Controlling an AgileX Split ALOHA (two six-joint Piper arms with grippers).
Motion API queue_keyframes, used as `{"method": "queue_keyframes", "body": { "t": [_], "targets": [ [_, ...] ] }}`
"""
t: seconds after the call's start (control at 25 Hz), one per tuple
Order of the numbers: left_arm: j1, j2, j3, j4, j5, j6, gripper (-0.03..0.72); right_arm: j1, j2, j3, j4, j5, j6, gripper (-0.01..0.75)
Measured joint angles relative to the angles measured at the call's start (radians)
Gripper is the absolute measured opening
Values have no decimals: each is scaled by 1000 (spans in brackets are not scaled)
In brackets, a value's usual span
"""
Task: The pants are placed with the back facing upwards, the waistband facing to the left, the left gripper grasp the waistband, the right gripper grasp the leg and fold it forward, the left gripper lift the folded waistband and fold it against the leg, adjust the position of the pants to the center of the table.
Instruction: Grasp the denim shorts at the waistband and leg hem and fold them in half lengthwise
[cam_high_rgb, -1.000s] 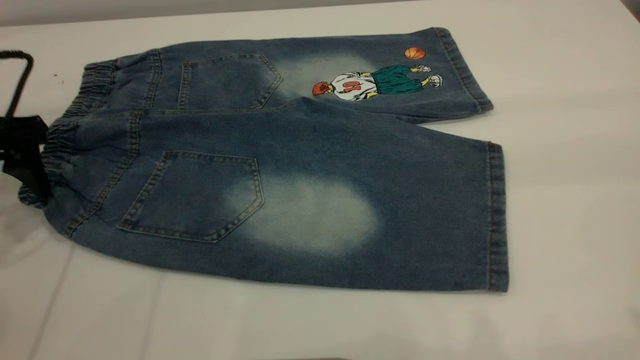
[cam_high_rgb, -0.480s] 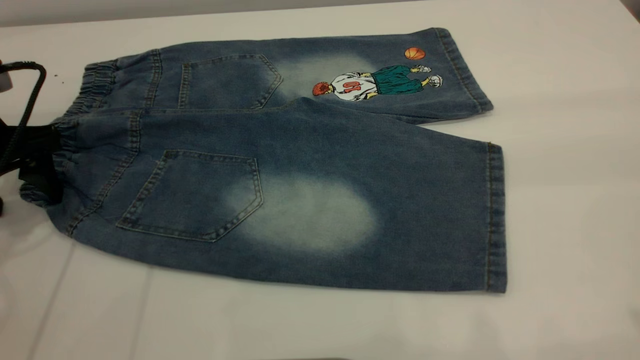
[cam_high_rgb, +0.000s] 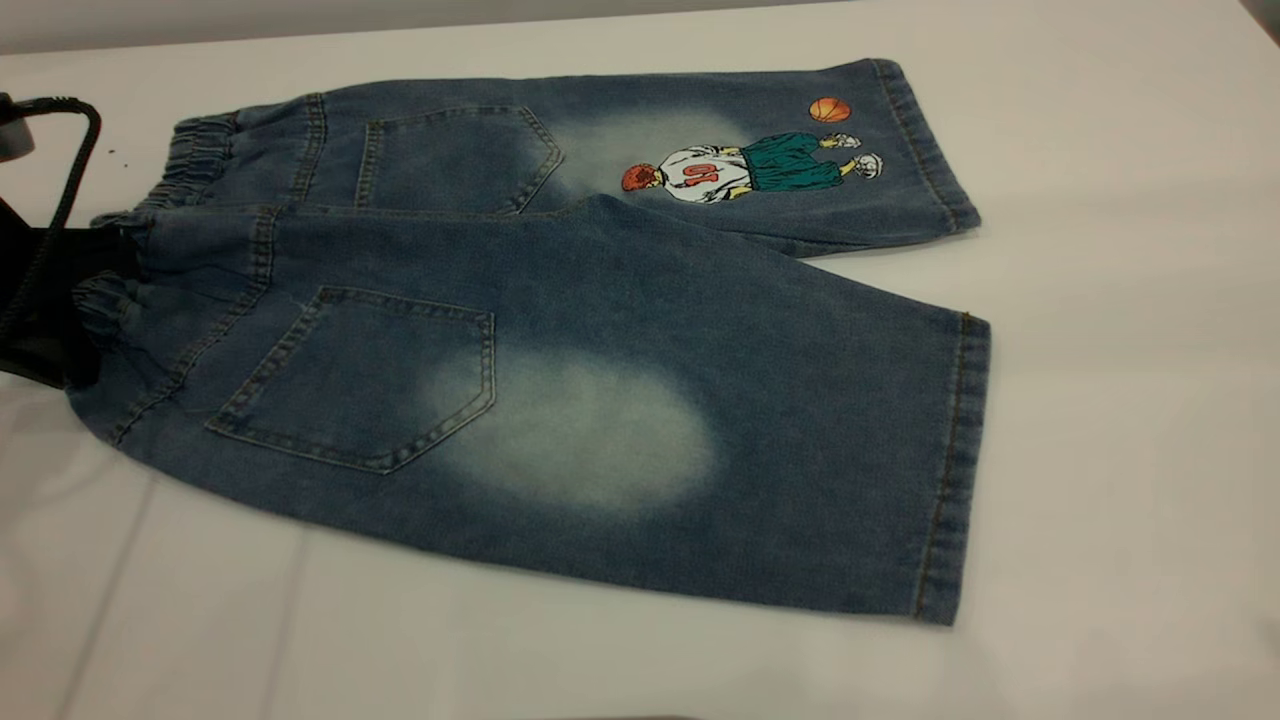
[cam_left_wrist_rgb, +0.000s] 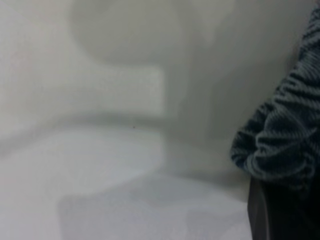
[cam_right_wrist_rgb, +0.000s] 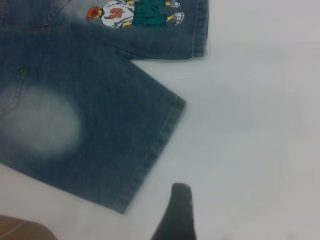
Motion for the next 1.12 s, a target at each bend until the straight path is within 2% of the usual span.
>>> {"method": "queue_keyframes", "body": {
  "t": [0.12, 0.24, 0.52, 0.76, 0.96, 1.12],
  "targets": [
    [-12, -22, 0, 7, 27, 5, 53, 0, 32, 0, 45, -1, -46, 592],
    [-28, -72, 9, 8, 107, 24, 50, 0, 108, -10, 104, 0, -118, 592],
    [-34, -228, 10, 8, 223, 36, 49, 18, 367, -40, 272, 24, -384, 592],
    [-34, -278, 4, 8, 280, 38, 49, 197, 578, -41, 254, 5, -431, 592],
    [-34, -279, -30, 8, 324, 39, 49, 362, 728, -41, 197, -75, -380, 592],
    [-34, -279, -50, 8, 353, 39, 49, 465, 853, -41, 163, -186, -347, 592]
  ]
}}
